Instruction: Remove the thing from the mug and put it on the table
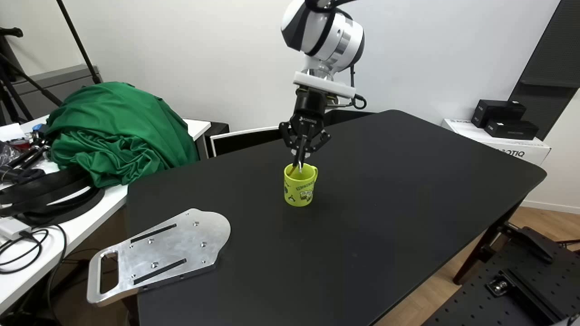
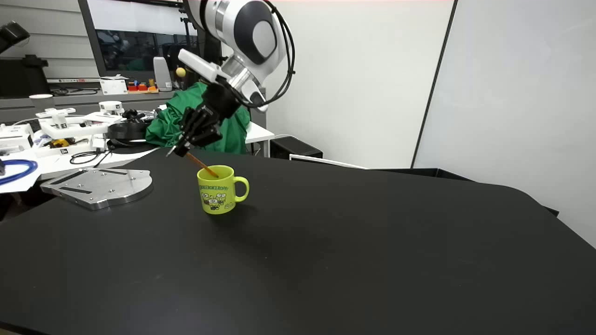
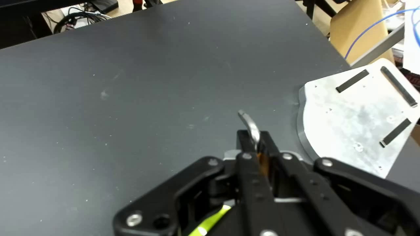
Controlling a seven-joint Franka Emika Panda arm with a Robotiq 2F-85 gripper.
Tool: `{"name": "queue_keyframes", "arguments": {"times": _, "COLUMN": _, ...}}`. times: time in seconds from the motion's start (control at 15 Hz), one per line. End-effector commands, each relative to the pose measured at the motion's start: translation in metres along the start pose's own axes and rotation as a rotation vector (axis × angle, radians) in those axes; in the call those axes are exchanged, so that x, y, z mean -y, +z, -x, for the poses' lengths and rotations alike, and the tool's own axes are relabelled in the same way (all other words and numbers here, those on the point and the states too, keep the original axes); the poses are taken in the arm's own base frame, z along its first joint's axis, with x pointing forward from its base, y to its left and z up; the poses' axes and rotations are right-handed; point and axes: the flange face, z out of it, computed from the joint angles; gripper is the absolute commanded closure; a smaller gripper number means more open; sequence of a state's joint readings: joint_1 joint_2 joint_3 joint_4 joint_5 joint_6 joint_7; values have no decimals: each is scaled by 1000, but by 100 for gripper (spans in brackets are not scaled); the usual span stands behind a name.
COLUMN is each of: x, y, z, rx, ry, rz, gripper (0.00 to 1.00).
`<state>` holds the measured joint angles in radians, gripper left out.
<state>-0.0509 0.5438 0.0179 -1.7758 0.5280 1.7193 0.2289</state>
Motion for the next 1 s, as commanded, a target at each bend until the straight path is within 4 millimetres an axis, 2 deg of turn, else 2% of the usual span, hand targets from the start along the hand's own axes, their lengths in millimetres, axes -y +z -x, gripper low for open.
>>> {"name": "queue_keyframes", "arguments": {"times": 0.0, "x": 25, "y": -28, "z": 49, "rx": -33, "ry": -52, "rz": -35, "gripper": 98}}
{"name": "queue_keyframes", "arguments": {"times": 0.2, "x": 44, "y": -44, "z": 83, "rx": -40, "ry": -108, "rz": -40, "gripper": 98}}
{"name": "queue_keyframes", "arguments": {"times": 0.4, "x": 48, "y": -53, "z": 105, "rx": -70, "ry": -128, "rz": -2, "gripper": 98}}
{"name": "queue_keyframes", "arguments": {"times": 0.67, "x": 24, "y": -52, "z": 109, "rx": -167, "ry": -101, "rz": 102, "gripper": 98}}
{"name": "queue_keyframes", "arguments": {"times": 0.93, "x": -19, "y": -58, "z": 107, "rx": -257, "ry": -61, "rz": 159, "gripper": 98}}
